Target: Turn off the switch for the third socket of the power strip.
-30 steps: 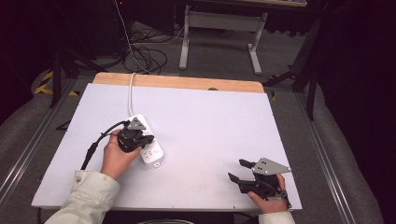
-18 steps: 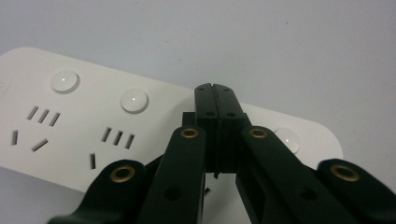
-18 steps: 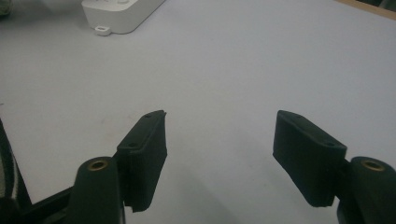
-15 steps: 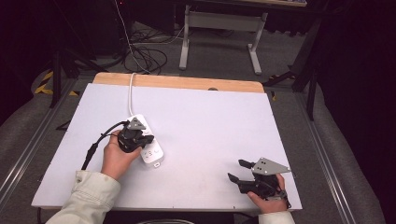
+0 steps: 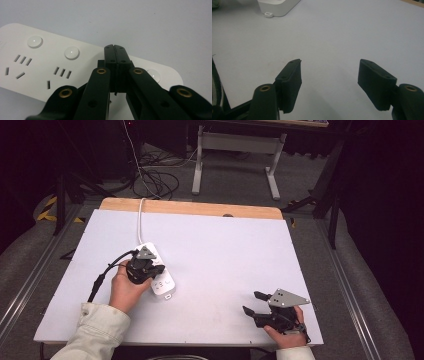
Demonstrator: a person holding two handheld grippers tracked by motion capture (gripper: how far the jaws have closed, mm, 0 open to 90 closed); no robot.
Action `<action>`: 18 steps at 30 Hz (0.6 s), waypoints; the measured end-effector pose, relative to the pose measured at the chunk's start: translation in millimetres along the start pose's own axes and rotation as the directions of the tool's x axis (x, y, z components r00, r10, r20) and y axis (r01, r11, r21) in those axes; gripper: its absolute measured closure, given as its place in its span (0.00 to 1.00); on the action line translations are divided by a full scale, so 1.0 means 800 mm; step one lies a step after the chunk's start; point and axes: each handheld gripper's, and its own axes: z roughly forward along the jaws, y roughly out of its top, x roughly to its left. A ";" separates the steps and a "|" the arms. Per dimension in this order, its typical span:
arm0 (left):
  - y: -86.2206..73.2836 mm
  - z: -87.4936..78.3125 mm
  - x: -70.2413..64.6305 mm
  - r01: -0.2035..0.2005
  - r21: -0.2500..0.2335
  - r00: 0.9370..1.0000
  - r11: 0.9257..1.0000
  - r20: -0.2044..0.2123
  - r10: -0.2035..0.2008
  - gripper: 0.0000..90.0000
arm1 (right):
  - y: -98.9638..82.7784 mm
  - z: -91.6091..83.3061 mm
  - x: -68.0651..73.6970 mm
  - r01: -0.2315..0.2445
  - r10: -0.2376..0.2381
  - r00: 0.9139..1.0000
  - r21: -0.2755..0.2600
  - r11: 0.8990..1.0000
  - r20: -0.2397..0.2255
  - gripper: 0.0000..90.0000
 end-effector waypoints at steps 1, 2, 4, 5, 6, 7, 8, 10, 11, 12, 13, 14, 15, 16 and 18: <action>0.000 0.000 0.001 0.005 0.002 1.000 1.000 0.008 -0.005 1.00 | 0.000 0.000 0.000 -0.001 0.001 1.000 0.001 1.000 -0.001 0.39; 0.000 0.000 0.003 0.017 0.000 1.000 1.000 0.017 -0.017 1.00 | 0.000 0.000 0.000 -0.002 0.002 1.000 0.002 1.000 -0.001 0.39; 0.001 0.000 0.003 0.013 0.006 1.000 1.000 0.014 -0.013 1.00 | 0.000 0.001 0.000 0.000 0.000 1.000 0.002 1.000 -0.003 0.39; 0.001 0.001 0.001 0.016 0.006 1.000 1.000 0.010 -0.016 1.00 | 0.000 0.001 0.000 0.002 -0.002 1.000 0.003 1.000 -0.003 0.39; 0.001 0.001 0.001 0.016 0.006 1.000 1.000 0.010 -0.016 1.00 | 0.000 0.001 0.000 0.003 -0.003 1.000 0.003 1.000 -0.003 0.39; 0.001 0.002 0.001 0.018 0.001 1.000 1.000 0.024 -0.018 1.00 | 0.000 0.001 0.000 0.004 -0.004 1.000 0.006 1.000 -0.003 0.39; 0.001 0.003 0.001 0.023 -0.001 0.999 1.000 0.024 -0.023 1.00 | 0.000 0.001 0.000 0.004 -0.004 1.000 0.006 1.000 -0.003 0.39; 0.002 0.005 0.001 0.030 -0.007 0.999 1.000 0.026 -0.030 1.00 | 0.000 0.001 0.001 0.004 -0.004 1.000 0.007 1.000 -0.002 0.39; 0.002 0.005 0.000 0.030 -0.007 0.999 1.000 0.020 -0.030 1.00 | 0.000 0.001 0.000 0.005 -0.005 1.000 0.005 1.000 -0.003 0.39; 0.003 0.002 -0.002 0.016 -0.034 1.000 0.999 0.007 -0.015 1.00 | 0.000 0.001 0.000 0.005 -0.005 1.000 0.005 1.000 -0.002 0.39; 0.003 0.002 -0.002 0.016 -0.034 1.000 0.999 0.007 -0.015 1.00 | -0.001 0.001 0.000 0.004 -0.004 1.000 0.004 1.000 -0.003 0.39; 0.004 0.001 -0.005 0.011 -0.027 1.000 1.000 -0.016 -0.011 1.00 | -0.001 0.001 0.000 0.004 -0.004 1.000 0.004 1.000 -0.003 0.39; 0.004 -0.001 -0.006 0.008 -0.039 1.000 0.999 -0.013 -0.008 1.00 | -0.001 0.001 -0.001 0.003 -0.003 1.000 0.004 1.000 -0.004 0.39; 0.007 -0.008 -0.007 0.007 -0.063 1.000 0.998 -0.015 -0.008 1.00 | -0.001 0.001 -0.001 0.003 -0.003 1.000 0.004 1.000 -0.005 0.39; 0.010 -0.013 -0.008 0.001 -0.074 1.000 0.997 -0.012 -0.002 1.00 | -0.001 0.001 -0.002 0.003 -0.003 1.000 0.004 1.000 -0.005 0.40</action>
